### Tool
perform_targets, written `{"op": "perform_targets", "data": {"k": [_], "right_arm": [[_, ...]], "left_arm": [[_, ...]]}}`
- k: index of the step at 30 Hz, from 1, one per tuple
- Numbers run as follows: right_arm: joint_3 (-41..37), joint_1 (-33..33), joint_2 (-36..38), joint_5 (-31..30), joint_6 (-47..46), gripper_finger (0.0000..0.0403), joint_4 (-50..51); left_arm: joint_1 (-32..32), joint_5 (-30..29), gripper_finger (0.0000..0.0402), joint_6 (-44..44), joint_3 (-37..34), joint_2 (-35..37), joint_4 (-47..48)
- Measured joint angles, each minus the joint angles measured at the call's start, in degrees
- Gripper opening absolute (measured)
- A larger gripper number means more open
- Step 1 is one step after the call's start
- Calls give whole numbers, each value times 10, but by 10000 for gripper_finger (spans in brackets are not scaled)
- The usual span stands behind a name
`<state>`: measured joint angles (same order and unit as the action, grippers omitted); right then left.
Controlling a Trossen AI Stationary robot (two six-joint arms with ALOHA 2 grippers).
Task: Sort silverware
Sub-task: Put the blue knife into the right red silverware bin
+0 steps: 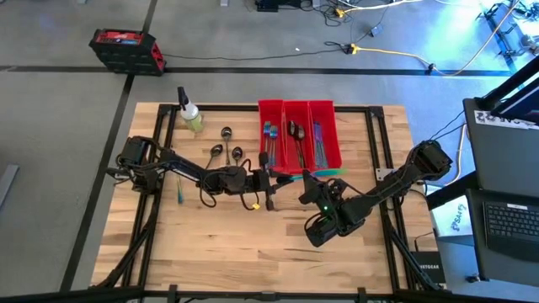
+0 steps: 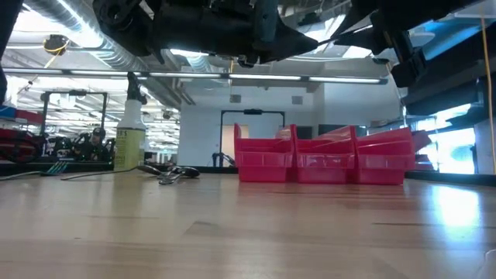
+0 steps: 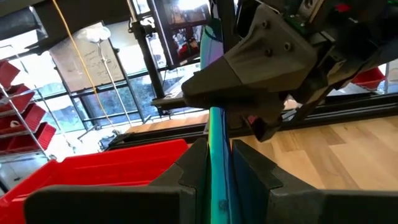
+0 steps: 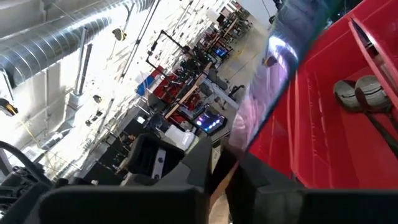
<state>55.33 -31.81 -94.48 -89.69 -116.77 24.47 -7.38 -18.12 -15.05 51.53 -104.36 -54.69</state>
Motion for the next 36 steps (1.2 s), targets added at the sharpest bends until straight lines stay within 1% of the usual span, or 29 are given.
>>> {"op": "perform_targets", "data": {"k": [2, 7, 10, 17, 24, 29, 33, 36], "right_arm": [[0, 0, 0, -1, -1, 7, -9], [0, 0, 0, 2, 0, 21, -21], [0, 0, 0, 1, -2, 6, -24], [0, 0, 0, -1, -21, 3, -27], [0, -1, 0, 2, -27, 1, -41], [0, -1, 2, 1, -28, 1, -36], [0, -1, 22, 1, -28, 0, 3], [0, 0, 51, 2, -10, 0, 60]], "left_arm": [[0, -1, 45, -3, 0, 0, -1], [3, -1, 45, -14, 0, 0, -2], [3, -2, 45, -14, 0, 0, -1], [3, -2, 49, -17, 0, 0, -2], [3, -3, 108, -34, 0, 0, -10], [2, 18, 156, -35, 0, 0, -40], [-4, 19, 191, -34, 0, 0, -79], [-12, 18, 210, -38, 0, 8, -84]]}}
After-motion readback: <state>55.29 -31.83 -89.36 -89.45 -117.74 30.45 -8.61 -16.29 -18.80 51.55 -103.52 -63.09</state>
